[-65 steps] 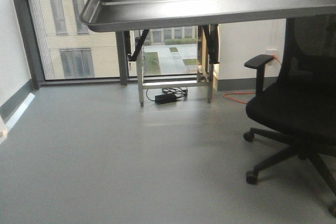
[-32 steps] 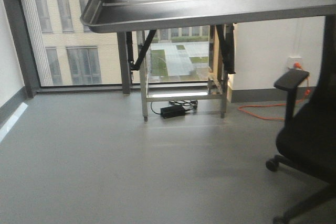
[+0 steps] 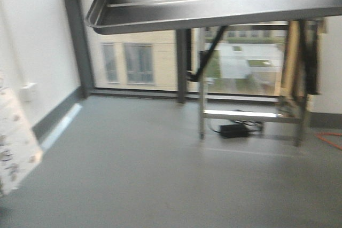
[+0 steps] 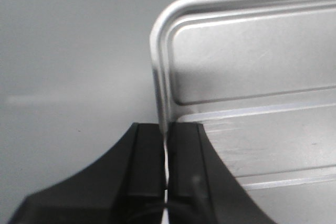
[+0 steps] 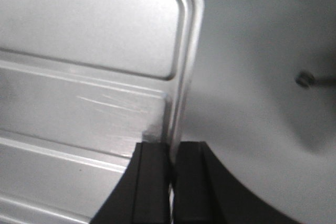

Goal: Grab silver tray and place in blue box
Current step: 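Hold the tray raised with both grippers while the base drives away, then hold the tray while the base turns to face a blue bin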

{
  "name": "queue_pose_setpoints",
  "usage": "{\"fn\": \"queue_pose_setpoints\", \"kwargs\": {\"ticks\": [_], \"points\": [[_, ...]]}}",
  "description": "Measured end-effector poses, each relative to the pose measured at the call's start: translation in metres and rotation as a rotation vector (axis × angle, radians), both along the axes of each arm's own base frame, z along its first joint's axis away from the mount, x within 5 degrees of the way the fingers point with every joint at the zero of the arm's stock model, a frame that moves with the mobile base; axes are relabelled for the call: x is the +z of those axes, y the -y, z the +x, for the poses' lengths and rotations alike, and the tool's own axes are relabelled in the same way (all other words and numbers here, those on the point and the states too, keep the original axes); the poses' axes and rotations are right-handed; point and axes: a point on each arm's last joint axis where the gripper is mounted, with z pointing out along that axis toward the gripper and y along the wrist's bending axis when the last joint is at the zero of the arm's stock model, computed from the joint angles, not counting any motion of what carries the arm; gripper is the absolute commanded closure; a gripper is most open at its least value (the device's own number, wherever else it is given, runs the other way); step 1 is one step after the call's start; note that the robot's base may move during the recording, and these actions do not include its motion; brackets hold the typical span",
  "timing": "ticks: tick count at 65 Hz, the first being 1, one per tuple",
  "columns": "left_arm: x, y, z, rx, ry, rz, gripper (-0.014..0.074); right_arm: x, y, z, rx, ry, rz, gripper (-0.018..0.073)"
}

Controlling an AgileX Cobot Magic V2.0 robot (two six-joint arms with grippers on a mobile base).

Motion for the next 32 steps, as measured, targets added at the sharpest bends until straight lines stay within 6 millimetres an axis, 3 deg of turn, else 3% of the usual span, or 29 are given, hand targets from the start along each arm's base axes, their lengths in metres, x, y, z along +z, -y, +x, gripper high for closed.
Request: {"fn": "queue_pose_setpoints", "kwargs": {"ticks": [32], "points": [[-0.0027,0.0016,0.0014,0.0,-0.006,0.006,0.0694,0.0,0.0,0.0,0.0,0.0,0.0,0.0503]]}}
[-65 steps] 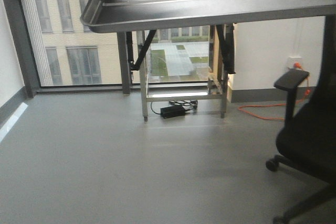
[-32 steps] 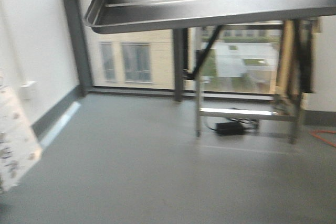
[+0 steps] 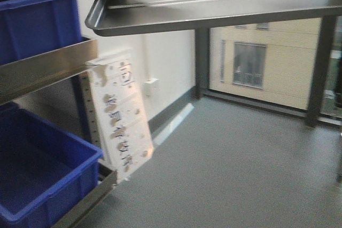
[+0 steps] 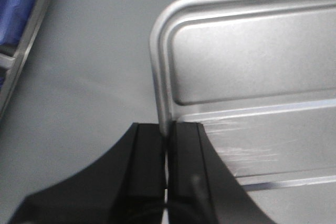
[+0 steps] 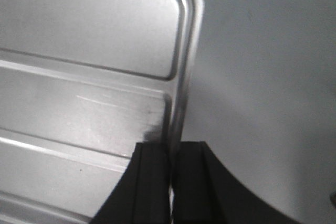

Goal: Grab silver tray and place in blue box
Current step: 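Hold the tray while the base turns to face a blue bin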

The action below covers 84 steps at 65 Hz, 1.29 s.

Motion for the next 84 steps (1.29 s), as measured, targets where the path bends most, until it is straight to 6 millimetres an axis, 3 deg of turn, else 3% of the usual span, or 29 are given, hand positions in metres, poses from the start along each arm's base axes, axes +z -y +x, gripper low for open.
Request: {"fn": "queue_pose_setpoints", "kwargs": {"ticks": [84], "points": [[-0.0033,0.0019,0.0017,0.002,-0.007,0.007,0.0694,0.0,0.0001,0.0001,0.0,0.001,-0.002,0.0503]]}}
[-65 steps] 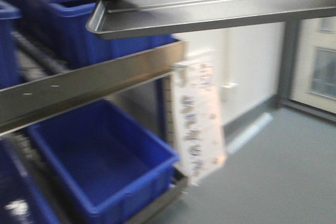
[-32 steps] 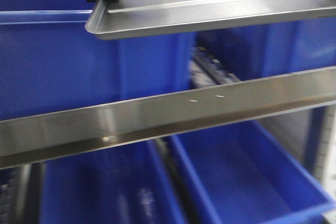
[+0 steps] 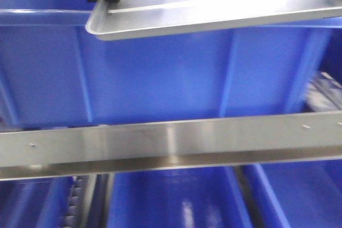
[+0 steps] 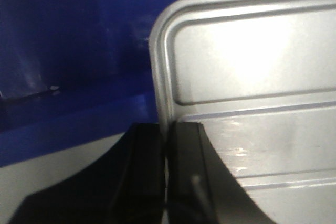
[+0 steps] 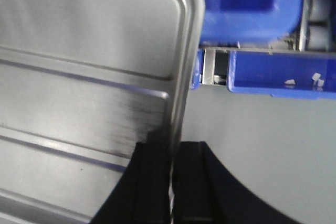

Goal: Grab silver tray and place in blue box
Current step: 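Hold the tray while the base turns to face a blue bin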

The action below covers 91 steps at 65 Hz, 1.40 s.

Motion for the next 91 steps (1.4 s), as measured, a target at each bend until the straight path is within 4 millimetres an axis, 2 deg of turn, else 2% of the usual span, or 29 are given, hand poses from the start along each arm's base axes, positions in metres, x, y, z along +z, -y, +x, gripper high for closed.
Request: {"fn": "queue_pose_setpoints", "kwargs": {"ticks": [91], "points": [[-0.0002,0.0,-0.0005,0.0,-0.007,-0.001,0.0694,-0.0003,0.0002,-0.0004,-0.001,-0.005,-0.003,0.0503]]}}
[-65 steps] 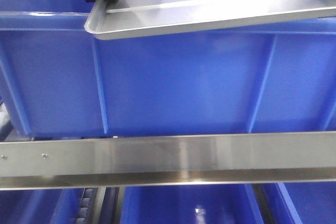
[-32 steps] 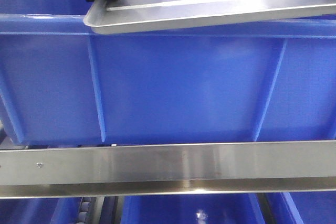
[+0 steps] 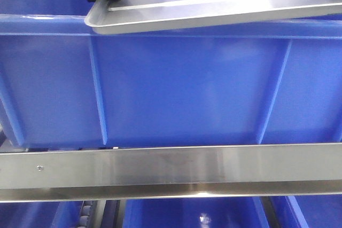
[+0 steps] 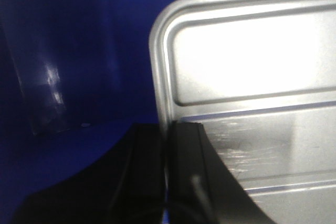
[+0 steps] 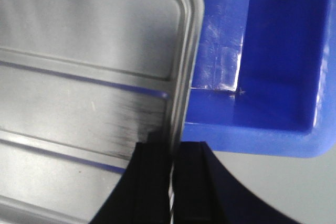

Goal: Grab silver tray and place in blue box
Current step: 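Hold the tray while the base turns to face a blue bin, then lower the tray into the blue bin and open both grippers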

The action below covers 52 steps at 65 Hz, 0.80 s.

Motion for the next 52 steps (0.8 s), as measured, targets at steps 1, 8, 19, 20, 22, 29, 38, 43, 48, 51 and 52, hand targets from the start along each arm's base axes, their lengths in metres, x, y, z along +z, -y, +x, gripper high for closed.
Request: {"fn": "queue_pose_setpoints", "kwargs": {"ticks": [1,8,19,20,22,29,38,43,48,51,52], "points": [[0.0,0.0,0.0,0.0,0.0,0.0,0.0694,0.0,0.0,0.0,0.0,0.0,0.0,0.0503],[0.0,0.0,0.0,0.0,0.0,0.0,0.0694,0.0,0.0,0.0,0.0,0.0,0.0,0.0503],[0.0,0.0,0.0,0.0,0.0,0.0,0.0694,0.0,0.0,0.0,0.0,0.0,0.0,0.0503],[0.0,0.0,0.0,0.0,0.0,0.0,0.0694,0.0,0.0,0.0,0.0,0.0,0.0,0.0503],[0.0,0.0,0.0,0.0,0.0,0.0,0.0694,0.0,0.0,0.0,0.0,0.0,0.0,0.0503],[0.0,0.0,0.0,0.0,0.0,0.0,0.0694,0.0,0.0,0.0,0.0,0.0,0.0,0.0503],[0.008,-0.001,0.001,0.003,0.019,-0.006,0.0694,0.005,0.0,0.0,0.0,0.014,0.007,0.0503],[0.019,-0.002,0.002,0.008,0.051,-0.015,0.0694,0.015,0.0,0.001,-0.001,0.048,0.017,0.0503],[0.034,-0.003,0.004,0.012,0.105,-0.027,0.0694,0.029,0.0,0.002,-0.001,0.1,0.035,0.0503],[0.043,-0.005,0.006,0.016,0.144,-0.034,0.0694,0.036,0.0,0.004,0.002,0.133,0.04,0.0503],[0.045,-0.005,0.006,0.017,0.155,-0.034,0.0694,0.038,-0.001,0.005,0.004,0.145,0.042,0.0503]]}}
